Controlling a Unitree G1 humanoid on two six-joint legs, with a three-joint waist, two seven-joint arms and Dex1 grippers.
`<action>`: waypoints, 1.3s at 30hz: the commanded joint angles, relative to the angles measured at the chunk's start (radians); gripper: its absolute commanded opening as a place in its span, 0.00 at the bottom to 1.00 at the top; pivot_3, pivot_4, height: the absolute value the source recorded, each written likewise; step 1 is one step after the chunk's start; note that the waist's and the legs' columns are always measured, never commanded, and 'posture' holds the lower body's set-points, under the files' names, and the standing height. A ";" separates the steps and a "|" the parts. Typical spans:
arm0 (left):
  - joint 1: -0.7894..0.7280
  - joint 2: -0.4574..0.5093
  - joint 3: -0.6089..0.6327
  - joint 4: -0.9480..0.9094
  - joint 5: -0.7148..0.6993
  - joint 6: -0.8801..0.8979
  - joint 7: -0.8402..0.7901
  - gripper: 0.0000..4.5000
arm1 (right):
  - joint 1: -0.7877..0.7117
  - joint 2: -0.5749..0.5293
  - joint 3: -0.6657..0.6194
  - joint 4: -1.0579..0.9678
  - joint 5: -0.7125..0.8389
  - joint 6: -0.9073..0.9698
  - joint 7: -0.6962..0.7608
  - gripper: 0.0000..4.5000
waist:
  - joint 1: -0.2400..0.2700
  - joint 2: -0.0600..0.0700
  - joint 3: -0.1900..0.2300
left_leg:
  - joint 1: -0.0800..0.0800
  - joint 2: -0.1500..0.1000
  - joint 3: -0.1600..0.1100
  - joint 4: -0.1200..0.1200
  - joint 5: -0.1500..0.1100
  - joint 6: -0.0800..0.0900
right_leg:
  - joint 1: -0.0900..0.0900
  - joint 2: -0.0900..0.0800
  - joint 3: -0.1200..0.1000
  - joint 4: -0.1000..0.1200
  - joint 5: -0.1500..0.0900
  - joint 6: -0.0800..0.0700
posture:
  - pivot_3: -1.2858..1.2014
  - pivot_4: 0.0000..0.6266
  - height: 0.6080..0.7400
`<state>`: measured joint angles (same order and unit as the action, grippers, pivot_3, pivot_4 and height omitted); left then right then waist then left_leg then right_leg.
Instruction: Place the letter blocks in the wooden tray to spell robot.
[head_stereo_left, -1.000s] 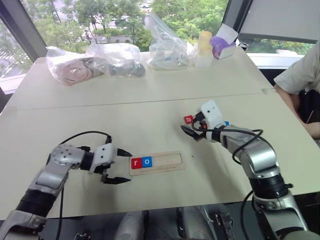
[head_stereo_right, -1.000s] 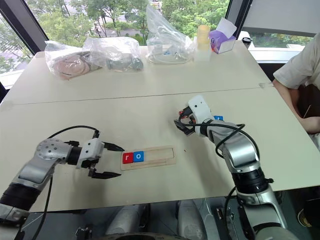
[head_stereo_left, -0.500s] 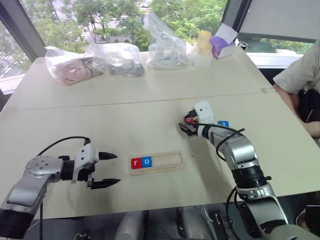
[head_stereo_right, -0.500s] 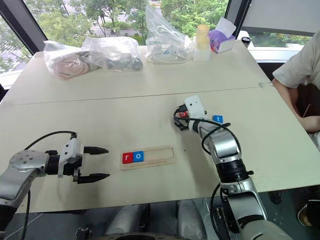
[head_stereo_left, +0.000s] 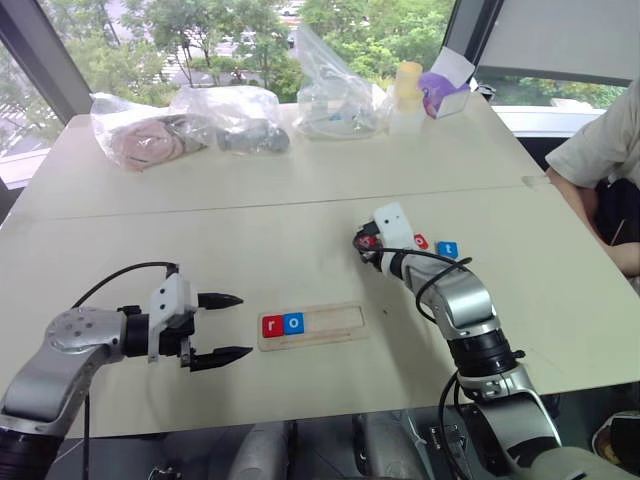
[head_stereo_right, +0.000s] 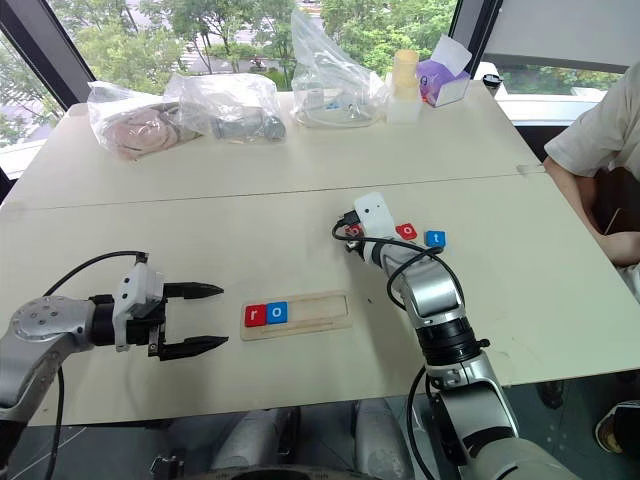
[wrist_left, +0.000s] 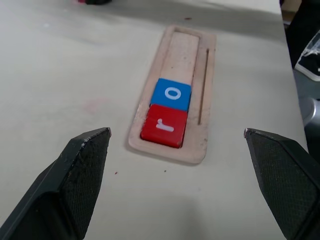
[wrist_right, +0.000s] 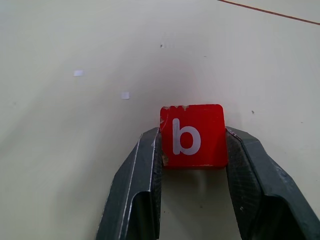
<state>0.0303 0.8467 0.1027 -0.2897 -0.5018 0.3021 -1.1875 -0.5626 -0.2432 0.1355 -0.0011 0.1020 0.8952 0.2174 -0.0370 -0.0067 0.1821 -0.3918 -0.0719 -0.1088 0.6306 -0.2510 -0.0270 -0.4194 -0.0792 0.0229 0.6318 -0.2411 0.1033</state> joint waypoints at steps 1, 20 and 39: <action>-0.007 0.026 0.009 -0.040 -0.020 0.005 -0.032 1.00 | 0.021 -0.025 -0.050 -0.111 -0.007 0.069 -0.020 0.26 | 0.002 0.000 0.000 | 0.000 0.000 0.000 0.000 0.000 0.000 | 0.000 0.000 0.000 0.000 0.000 0.000 | 0.52 0.24 1.00; -0.110 0.004 -0.062 -0.052 -0.043 0.088 -0.043 1.00 | 0.477 -0.004 -0.286 -0.982 0.208 0.719 -0.072 0.26 | 0.022 0.000 0.000 | -0.005 0.001 0.001 0.001 0.000 0.000 | -0.004 -0.001 0.000 0.000 0.000 0.000 | 0.52 0.24 1.00; -0.127 0.004 -0.076 -0.041 -0.005 0.048 -0.047 1.00 | 0.474 -0.822 -0.195 -0.567 0.245 -0.213 0.776 0.99 | 0.027 0.000 0.002 | 0.000 -0.001 0.003 0.002 -0.001 0.002 | 0.006 -0.002 -0.005 -0.005 -0.004 0.005 | 0.52 0.24 1.00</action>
<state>-0.0845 0.8528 0.0211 -0.3208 -0.5090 0.3720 -1.2358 -0.1109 -1.0340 -0.0934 -0.6301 0.4143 0.9172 0.8542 -0.0105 -0.0069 0.1844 -0.3911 -0.0723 -0.1049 0.6324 -0.2524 -0.0244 -0.4110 -0.0808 0.0171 0.6253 -0.2456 0.1089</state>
